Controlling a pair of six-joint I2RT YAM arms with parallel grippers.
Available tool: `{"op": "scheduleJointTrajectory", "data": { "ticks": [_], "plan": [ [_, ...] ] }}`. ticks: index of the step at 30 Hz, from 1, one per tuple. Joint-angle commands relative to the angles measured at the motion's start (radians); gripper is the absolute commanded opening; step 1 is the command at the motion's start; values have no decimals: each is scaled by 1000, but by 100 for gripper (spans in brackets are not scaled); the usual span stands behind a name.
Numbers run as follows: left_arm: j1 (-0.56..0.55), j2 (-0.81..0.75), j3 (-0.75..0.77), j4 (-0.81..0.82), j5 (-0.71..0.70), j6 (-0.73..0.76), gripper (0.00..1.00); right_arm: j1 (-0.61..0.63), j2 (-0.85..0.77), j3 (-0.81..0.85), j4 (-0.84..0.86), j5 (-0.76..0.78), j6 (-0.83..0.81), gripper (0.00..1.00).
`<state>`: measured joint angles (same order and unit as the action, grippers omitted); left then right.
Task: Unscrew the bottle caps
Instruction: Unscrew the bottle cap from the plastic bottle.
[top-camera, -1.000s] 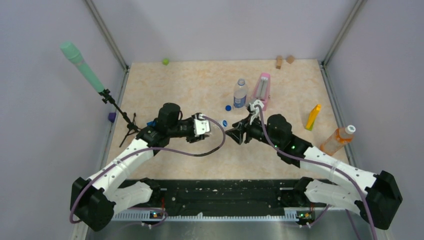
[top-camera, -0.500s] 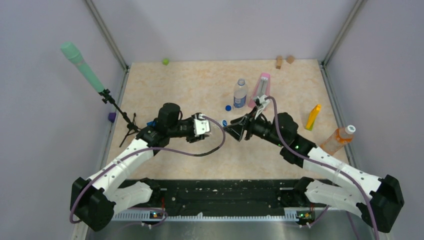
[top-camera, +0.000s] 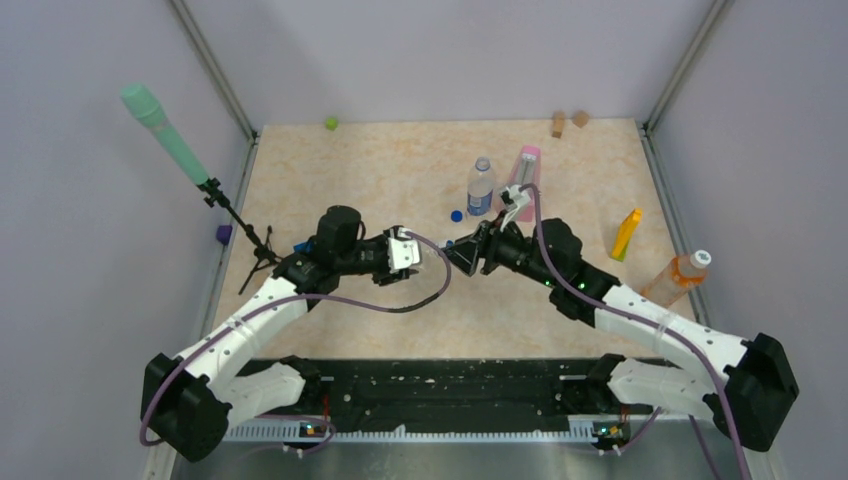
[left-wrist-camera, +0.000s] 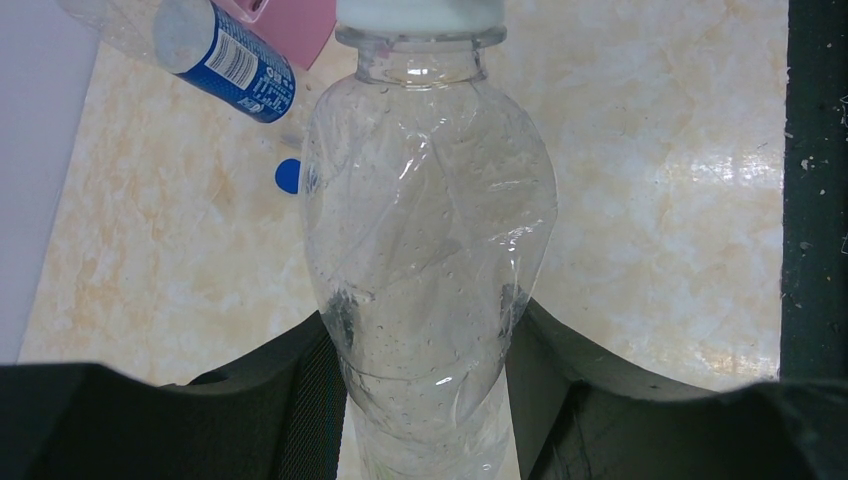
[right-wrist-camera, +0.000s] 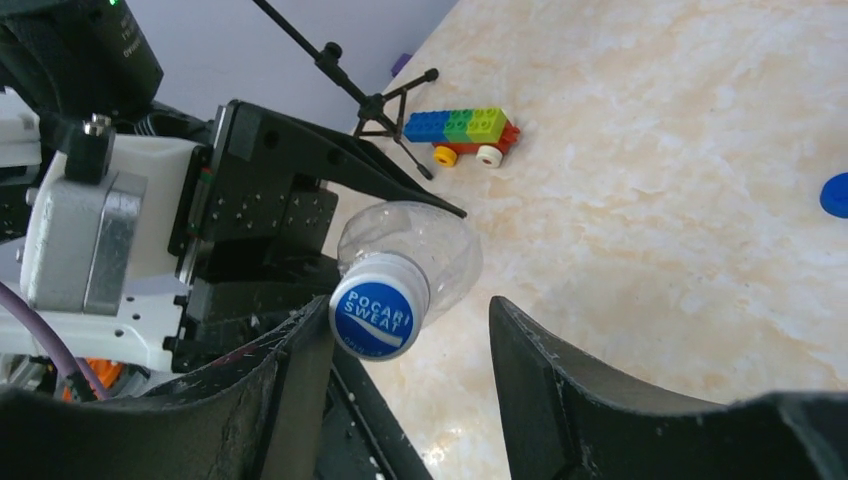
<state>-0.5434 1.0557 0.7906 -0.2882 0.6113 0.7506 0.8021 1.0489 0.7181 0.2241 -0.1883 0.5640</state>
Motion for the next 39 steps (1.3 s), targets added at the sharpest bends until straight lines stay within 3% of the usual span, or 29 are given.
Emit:
{"op": "scheduleJointTrajectory", "data": {
  "ticks": [1,8,20,27,33,39],
  "plan": [
    [-3,-7,6,35,5,3,0,-6,-61,-31,-18,37,-51,55],
    [-3,-9,3,34,4,3,0,-22,-77,-37,-104,80,-114,55],
    [-3,-1,6,36,3,4,0,-26,-102,-59,-129,13,-141,54],
    [-2,-2,5,30,-8,5,0,-26,-147,-8,-53,-113,-33,61],
    [-1,0,1,38,-1,0,0,-25,-83,13,-31,-14,74,64],
    [-2,3,2,38,3,-1,0,-26,-22,23,40,-23,105,64]
  ]
}}
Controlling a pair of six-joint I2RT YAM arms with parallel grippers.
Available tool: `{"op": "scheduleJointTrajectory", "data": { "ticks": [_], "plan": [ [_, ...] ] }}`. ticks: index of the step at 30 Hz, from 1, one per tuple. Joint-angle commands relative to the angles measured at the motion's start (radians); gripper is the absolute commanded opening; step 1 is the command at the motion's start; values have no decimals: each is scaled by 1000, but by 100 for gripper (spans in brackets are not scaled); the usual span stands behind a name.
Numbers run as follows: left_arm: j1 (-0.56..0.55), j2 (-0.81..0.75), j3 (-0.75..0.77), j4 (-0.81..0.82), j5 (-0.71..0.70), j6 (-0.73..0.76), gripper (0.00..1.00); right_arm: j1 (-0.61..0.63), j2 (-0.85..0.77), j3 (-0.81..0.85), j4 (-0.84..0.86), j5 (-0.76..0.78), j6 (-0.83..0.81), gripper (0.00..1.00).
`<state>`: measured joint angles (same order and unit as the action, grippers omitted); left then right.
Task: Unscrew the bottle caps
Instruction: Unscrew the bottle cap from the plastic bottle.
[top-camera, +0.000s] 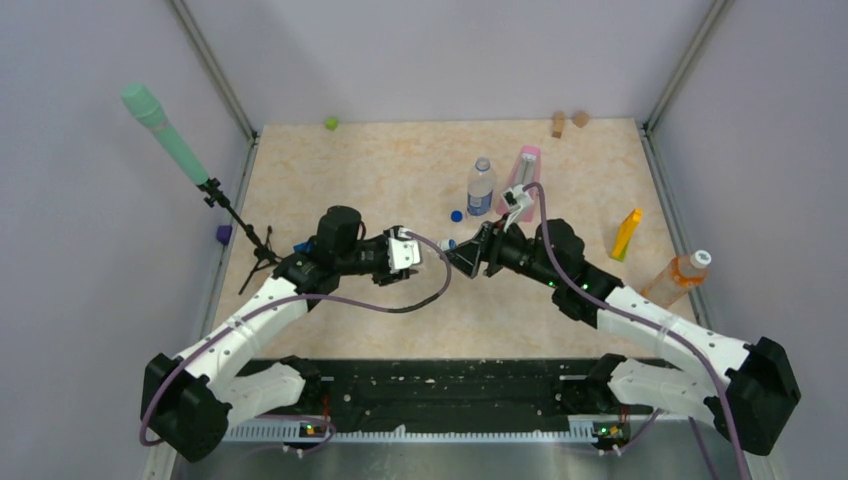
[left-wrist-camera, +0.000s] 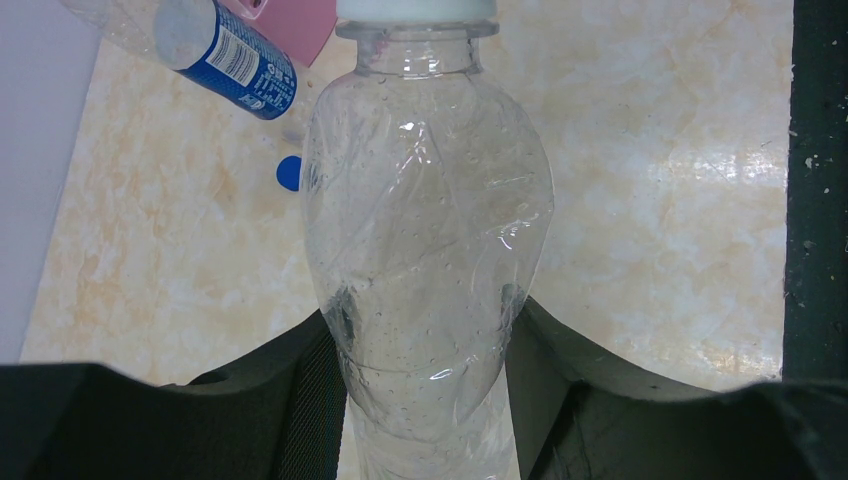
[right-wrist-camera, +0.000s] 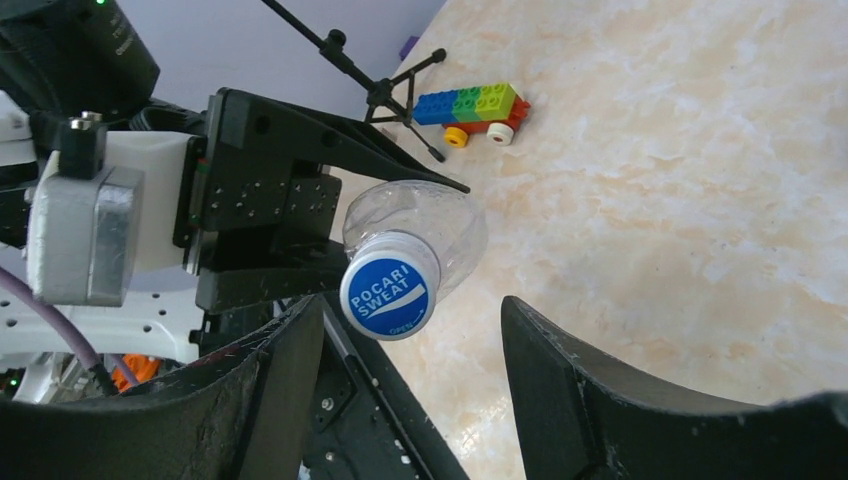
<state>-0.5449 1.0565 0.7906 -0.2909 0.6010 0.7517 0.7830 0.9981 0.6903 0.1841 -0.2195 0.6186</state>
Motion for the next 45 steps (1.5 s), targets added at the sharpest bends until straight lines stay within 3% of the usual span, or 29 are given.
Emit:
{"op": "scheduleJointTrajectory", "data": {
  "ticks": [1,13,19,24,34,41,45],
  "plan": [
    [0,2,3,40,12,0,0,-7,37,57,83,5,50,64],
    [0,9,3,40,19,1,0,-15,68,70,116,-5,48,61],
    [-1,11,4,41,19,0,0,-19,64,65,99,-18,30,49],
    [0,7,1,39,13,3,0,-19,36,45,105,-15,4,45],
    [-1,22,3,36,31,5,0,-20,9,55,58,-65,-148,19],
    [0,20,0,30,36,5,0,-33,-24,91,-24,-35,-241,16],
    [-1,22,7,14,47,9,0,-42,-40,68,45,-190,-274,8]
  ]
}}
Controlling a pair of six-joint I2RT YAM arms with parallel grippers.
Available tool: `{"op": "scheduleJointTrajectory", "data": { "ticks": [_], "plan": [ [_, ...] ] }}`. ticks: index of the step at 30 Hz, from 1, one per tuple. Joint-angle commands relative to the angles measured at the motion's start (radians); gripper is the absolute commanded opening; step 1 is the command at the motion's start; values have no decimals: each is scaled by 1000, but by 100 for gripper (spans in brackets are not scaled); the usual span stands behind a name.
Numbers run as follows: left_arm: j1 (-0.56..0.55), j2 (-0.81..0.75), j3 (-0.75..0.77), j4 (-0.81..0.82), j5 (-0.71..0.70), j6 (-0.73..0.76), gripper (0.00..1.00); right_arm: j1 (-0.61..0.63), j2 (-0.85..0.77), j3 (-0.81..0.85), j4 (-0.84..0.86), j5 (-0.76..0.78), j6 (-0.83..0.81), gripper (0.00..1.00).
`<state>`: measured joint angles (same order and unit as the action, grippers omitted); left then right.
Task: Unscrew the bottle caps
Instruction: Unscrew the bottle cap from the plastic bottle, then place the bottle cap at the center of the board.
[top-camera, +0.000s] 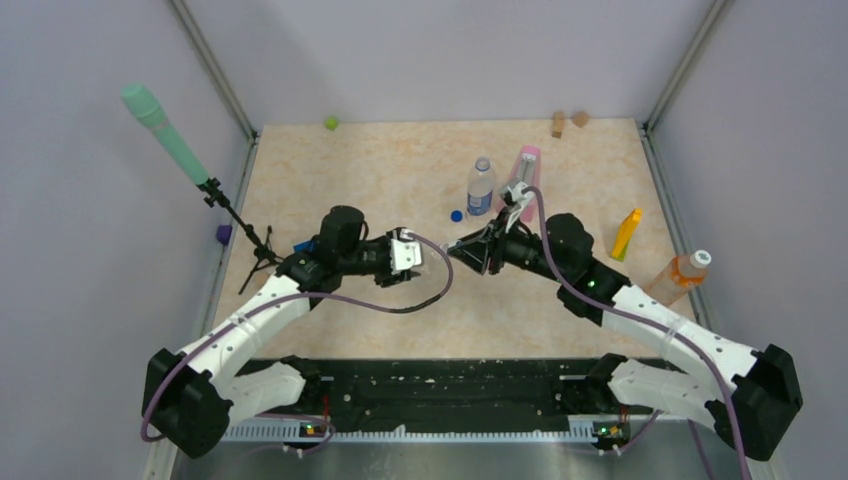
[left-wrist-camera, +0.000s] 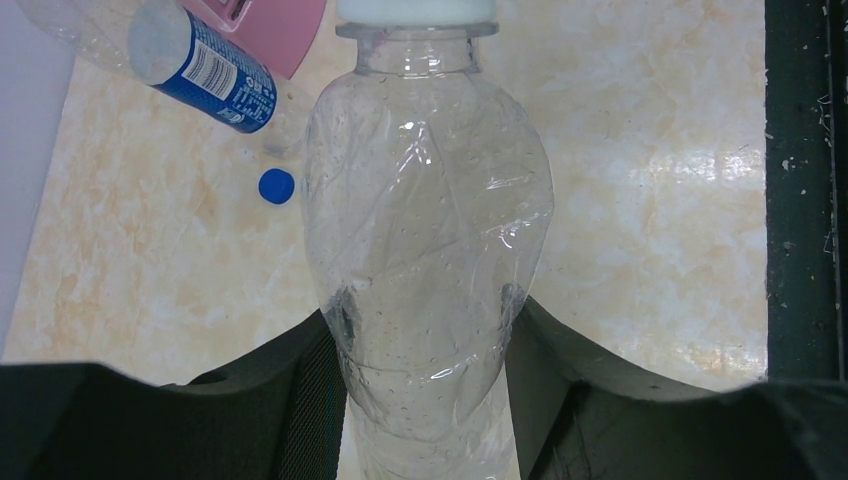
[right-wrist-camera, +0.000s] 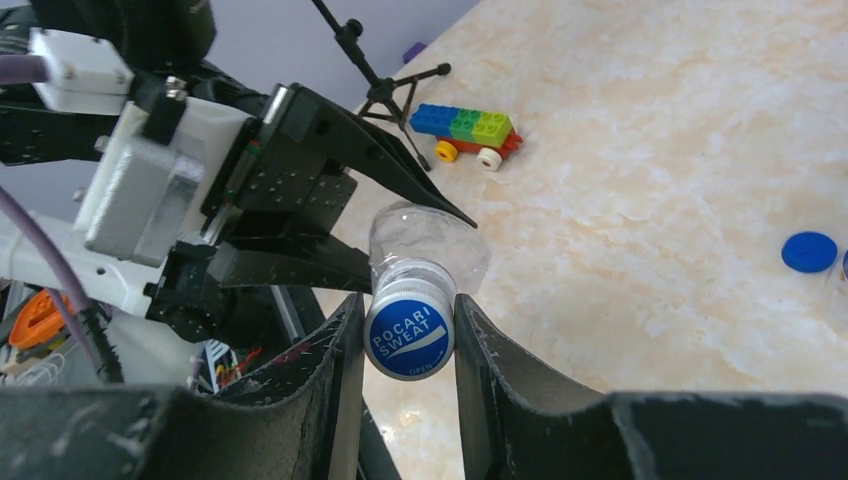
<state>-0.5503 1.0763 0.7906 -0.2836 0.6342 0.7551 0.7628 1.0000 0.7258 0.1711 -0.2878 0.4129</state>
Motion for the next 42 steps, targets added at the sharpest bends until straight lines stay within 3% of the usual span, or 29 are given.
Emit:
{"op": "scheduleJointTrajectory", "data": {
  "ticks": [1,5,9,16,21,25,32,42],
  "plan": [
    [5,4,9,-1,19,7,0,-22,-46,27,68,-144,-79,8],
    [6,8,28,-30,82,12,0,-23,-62,13,74,-232,-214,7],
    [7,2,25,-14,59,7,0,-23,-68,34,15,-140,-270,8],
    [6,-80,-61,181,-89,-82,0,-31,-43,14,-53,299,-120,12],
    [5,-159,-141,329,-239,-135,0,-35,73,22,-107,448,15,11],
    [7,-226,-196,433,-246,-179,0,-56,114,16,-223,674,135,11],
    [5,-225,-214,532,-140,-248,0,-286,192,-49,-180,524,240,12],
    [5,-211,-229,620,-59,-311,0,-364,493,44,-78,449,232,14]
  ]
}}
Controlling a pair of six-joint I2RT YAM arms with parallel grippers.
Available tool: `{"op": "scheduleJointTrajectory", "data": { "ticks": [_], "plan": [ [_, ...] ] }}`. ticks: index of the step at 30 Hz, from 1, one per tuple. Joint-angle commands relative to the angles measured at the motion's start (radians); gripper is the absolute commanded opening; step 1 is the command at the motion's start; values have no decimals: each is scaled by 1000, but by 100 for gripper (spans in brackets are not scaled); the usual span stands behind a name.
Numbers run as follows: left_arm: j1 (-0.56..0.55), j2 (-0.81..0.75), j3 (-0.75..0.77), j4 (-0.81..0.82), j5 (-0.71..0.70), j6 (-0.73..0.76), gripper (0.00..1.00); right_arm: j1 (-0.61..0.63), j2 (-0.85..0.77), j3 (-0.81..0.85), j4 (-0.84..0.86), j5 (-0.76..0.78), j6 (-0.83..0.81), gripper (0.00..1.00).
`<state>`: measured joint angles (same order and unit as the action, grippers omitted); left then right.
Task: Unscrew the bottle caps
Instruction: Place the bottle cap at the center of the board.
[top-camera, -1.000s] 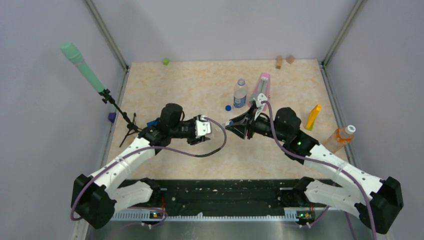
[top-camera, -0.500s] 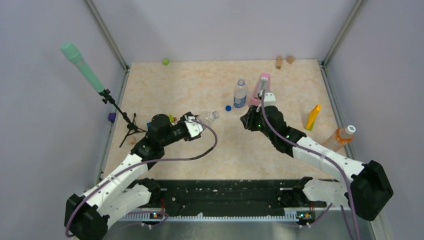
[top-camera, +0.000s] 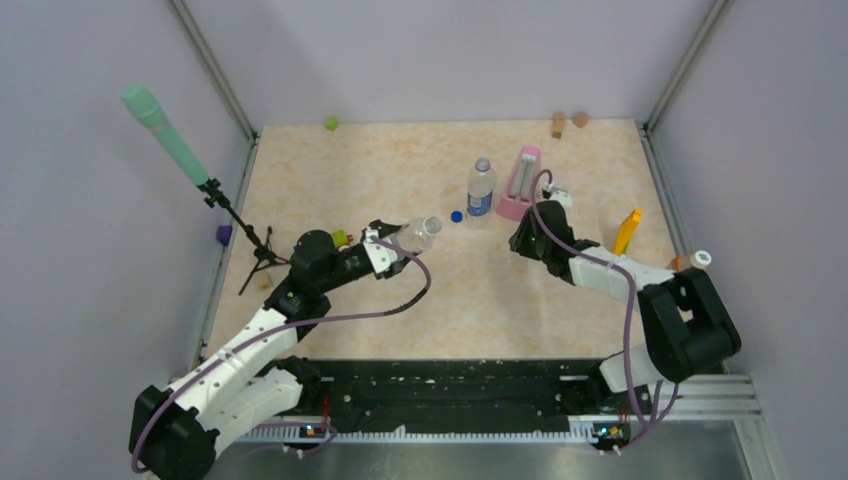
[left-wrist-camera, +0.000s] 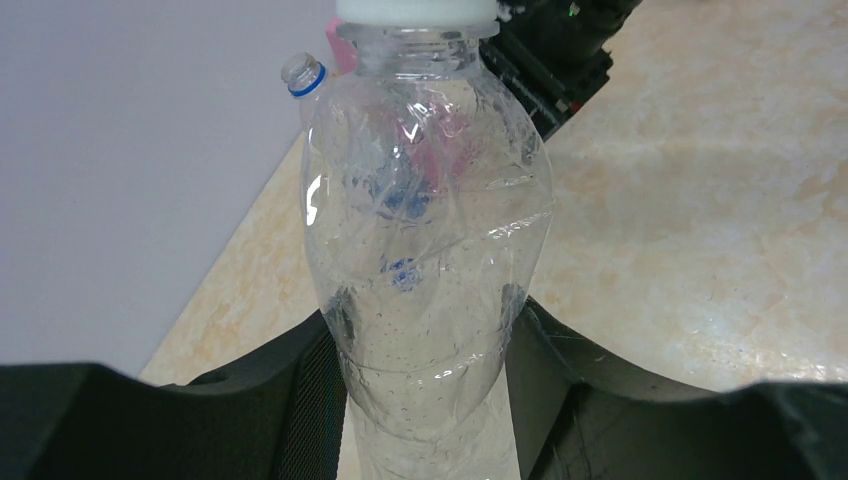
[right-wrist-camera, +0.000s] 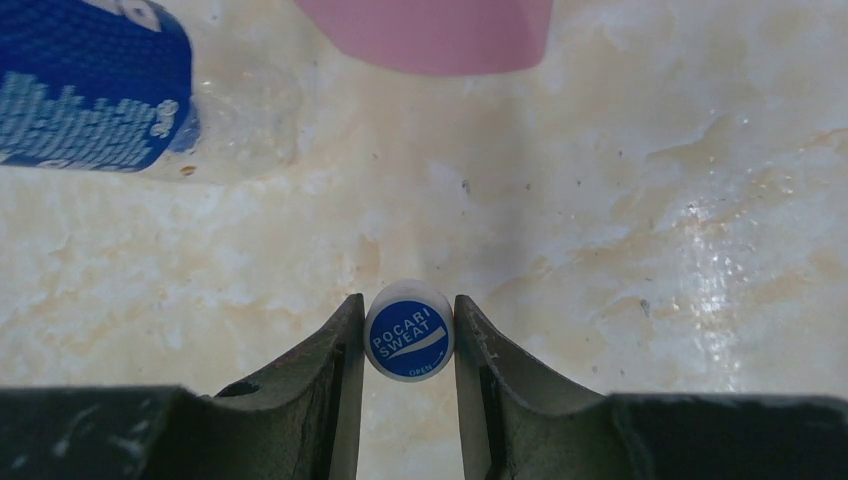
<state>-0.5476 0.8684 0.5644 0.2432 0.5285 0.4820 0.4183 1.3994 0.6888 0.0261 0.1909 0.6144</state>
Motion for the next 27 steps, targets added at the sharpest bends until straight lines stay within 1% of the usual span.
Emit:
{"op": "scheduleJointTrajectory", "data": {
  "ticks": [1,6,9,12,13,14,15,16,20,22,24,27],
  "plan": [
    [2,-4,-3,93,48,-36,0,-20,124,104,63,-31,30,13],
    [2,-14,-12,102,48,-48,0,-21,241,170,82,-40,20,15],
    [3,-18,-17,101,50,-57,0,-20,281,183,99,-2,26,21],
    [2,-21,-20,99,47,-56,0,-21,308,201,74,46,32,25],
    [3,-23,-21,96,45,-54,0,-21,312,207,63,58,35,27],
    [3,-24,-20,96,44,-53,0,-20,315,208,63,60,34,33],
    [2,-24,-21,96,43,-51,0,-19,314,207,63,61,31,43],
    [2,-23,-21,98,44,-51,0,-20,311,206,62,60,30,48],
    [2,-8,-21,115,57,-72,0,-21,266,184,76,42,25,56],
    [2,0,-24,124,70,-79,0,-20,219,164,80,39,32,56],
    [2,10,-18,127,89,-86,0,-21,139,139,47,43,40,56],
    [2,26,-10,122,121,-97,0,-19,-31,49,59,6,62,56]
  ]
}}
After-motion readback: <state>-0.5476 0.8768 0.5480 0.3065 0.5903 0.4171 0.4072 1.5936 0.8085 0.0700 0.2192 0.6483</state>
